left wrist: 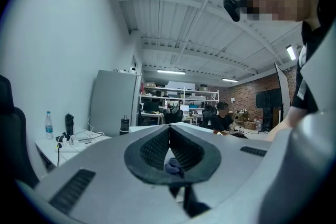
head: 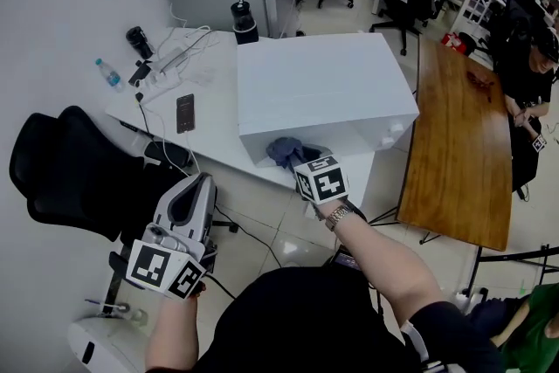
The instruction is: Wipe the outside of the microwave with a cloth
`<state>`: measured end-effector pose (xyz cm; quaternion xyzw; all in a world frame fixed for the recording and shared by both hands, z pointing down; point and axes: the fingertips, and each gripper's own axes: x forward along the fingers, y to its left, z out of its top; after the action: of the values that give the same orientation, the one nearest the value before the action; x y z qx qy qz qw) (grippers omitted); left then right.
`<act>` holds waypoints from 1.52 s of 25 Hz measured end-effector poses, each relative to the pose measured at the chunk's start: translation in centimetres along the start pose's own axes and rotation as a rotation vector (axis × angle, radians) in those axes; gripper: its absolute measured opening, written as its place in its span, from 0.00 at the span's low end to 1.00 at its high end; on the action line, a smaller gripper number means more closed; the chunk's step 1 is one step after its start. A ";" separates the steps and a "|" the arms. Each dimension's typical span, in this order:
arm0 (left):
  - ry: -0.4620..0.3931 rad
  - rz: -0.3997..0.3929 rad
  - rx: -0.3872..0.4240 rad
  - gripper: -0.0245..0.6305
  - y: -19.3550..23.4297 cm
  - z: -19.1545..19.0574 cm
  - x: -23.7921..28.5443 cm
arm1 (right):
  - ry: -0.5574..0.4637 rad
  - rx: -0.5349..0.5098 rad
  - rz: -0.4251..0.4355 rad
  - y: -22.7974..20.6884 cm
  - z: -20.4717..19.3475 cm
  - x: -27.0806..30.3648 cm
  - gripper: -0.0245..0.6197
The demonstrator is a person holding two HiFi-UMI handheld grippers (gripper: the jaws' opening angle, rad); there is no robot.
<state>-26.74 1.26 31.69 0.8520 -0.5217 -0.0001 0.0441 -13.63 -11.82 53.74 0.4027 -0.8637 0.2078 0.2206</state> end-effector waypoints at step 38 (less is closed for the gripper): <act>0.043 -0.087 0.010 0.04 -15.4 0.5 11.9 | -0.025 0.124 -0.197 -21.9 -3.9 -13.8 0.14</act>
<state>-7.63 -2.41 30.53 0.8739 -0.4831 0.0191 0.0511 12.39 -14.29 53.35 0.5012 -0.8082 0.2328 0.2038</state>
